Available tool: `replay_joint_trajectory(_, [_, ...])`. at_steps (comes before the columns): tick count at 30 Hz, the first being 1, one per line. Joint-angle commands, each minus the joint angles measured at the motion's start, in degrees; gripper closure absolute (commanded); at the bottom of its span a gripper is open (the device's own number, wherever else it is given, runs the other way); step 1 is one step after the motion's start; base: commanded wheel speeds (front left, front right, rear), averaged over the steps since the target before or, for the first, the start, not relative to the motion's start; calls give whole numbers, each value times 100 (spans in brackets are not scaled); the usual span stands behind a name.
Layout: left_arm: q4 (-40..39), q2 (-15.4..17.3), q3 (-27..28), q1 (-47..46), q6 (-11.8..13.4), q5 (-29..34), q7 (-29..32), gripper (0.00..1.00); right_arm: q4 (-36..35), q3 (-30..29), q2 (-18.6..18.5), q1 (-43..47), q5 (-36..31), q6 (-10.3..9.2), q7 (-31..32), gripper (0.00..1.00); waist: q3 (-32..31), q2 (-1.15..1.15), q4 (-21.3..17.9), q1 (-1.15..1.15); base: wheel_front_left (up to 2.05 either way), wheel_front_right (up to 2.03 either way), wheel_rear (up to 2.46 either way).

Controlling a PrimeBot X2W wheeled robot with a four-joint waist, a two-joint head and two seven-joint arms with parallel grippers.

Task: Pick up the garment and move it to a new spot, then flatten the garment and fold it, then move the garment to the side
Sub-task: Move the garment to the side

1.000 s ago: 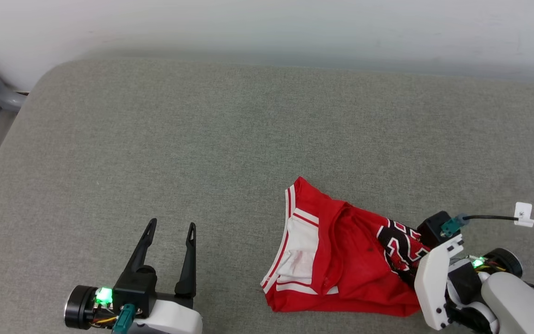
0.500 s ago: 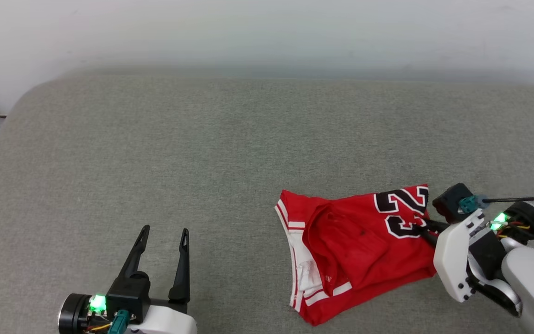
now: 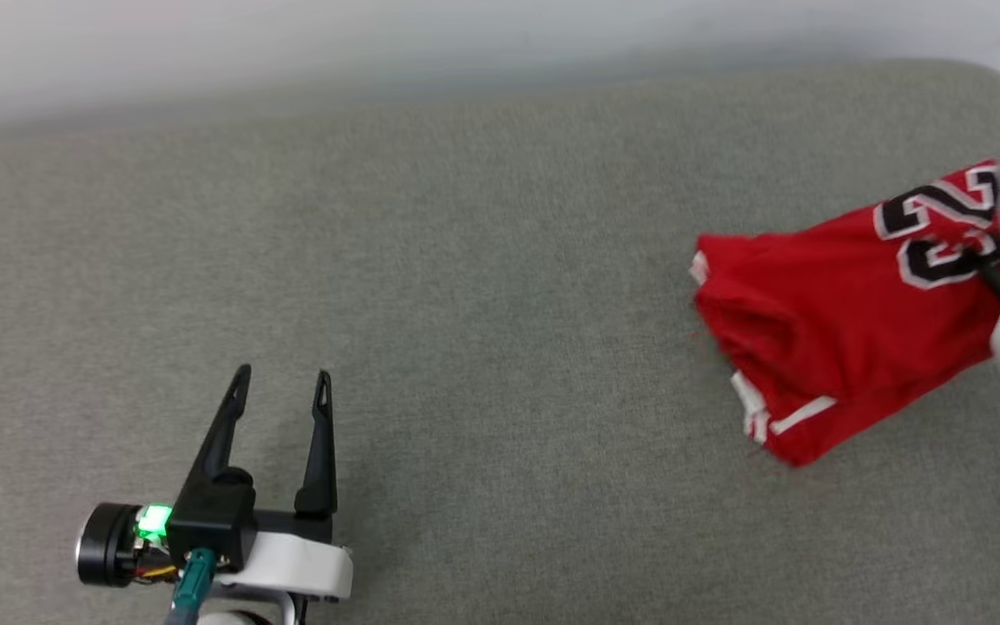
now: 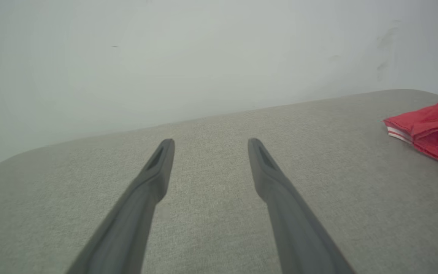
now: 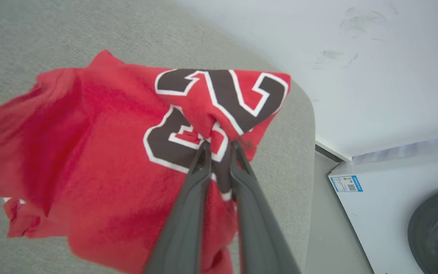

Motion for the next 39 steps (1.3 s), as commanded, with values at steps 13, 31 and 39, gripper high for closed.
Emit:
replay_joint_trajectory(13, [-474,175,-171,-845,-76,127,-12,0,1973,-1650,-585,-741,-766,-11,-554,100,1494,0,83,-1,0,0,0])
replay_joint_trajectory(31, [-475,205,-317,-866,43,46,-12,0,2673,-3230,55,-540,-1914,-11,-952,0,1286,0,297,-1,0,0,0])
replay_joint_trajectory(39, [-369,166,-258,-384,129,-70,-11,0,1408,-3900,615,54,-2041,-11,-1892,0,533,0,344,-1,0,0,0])
